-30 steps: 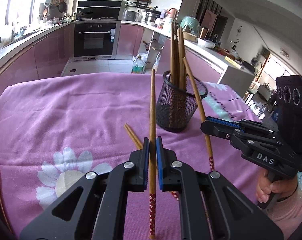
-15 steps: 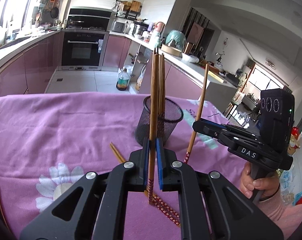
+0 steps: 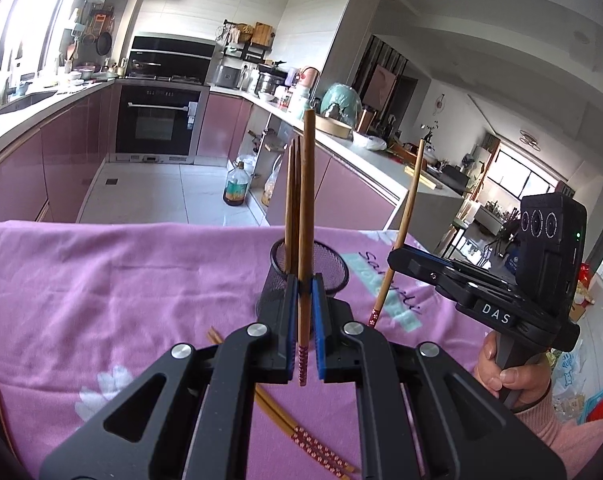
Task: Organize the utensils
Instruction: 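Lift the chopstick upright with the left tool over the mesh cup, then lower the chopstick into the mesh cup with the left tool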
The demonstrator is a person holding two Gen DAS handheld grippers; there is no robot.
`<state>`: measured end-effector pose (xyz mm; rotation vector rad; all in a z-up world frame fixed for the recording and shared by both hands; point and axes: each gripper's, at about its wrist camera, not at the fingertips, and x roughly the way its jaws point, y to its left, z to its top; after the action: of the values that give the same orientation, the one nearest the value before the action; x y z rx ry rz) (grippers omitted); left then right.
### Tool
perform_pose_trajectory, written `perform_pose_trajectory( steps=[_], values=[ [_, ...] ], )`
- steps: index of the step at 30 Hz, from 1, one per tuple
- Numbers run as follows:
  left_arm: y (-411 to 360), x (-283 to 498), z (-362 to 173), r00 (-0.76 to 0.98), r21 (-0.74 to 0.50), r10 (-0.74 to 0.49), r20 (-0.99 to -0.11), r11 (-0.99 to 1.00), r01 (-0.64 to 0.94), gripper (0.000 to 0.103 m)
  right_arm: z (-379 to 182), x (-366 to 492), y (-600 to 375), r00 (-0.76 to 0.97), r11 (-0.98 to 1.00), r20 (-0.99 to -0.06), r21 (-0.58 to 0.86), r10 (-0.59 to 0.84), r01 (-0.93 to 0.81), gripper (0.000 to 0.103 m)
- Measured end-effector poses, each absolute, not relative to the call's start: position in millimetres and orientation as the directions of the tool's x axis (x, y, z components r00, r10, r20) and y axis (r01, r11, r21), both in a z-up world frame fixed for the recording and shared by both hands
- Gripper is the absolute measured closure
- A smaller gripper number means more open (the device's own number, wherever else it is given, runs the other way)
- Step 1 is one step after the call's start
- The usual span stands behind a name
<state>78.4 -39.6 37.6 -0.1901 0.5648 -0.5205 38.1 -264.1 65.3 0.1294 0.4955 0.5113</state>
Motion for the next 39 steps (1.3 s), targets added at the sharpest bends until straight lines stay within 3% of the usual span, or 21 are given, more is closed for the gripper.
perform_pose_trajectory(
  steps=[23,39],
  values=[
    [-57.7,90.8,95.5,0.786,-0.245,-0.515,-0.341,0.856,0.455,0.095,107.9,58.6,-264.8,0.803,0.871,-0.337,0.194,0.491,-0.451,0.098],
    [-81.9,91.5,92.1,0.813,-0.172,-0.467,-0.348,0.884,0.434,0.095,104.4,76.1,-263.7,0.819,0.887,-0.342,0.204,0.46,-0.413,0.098]
  ],
)
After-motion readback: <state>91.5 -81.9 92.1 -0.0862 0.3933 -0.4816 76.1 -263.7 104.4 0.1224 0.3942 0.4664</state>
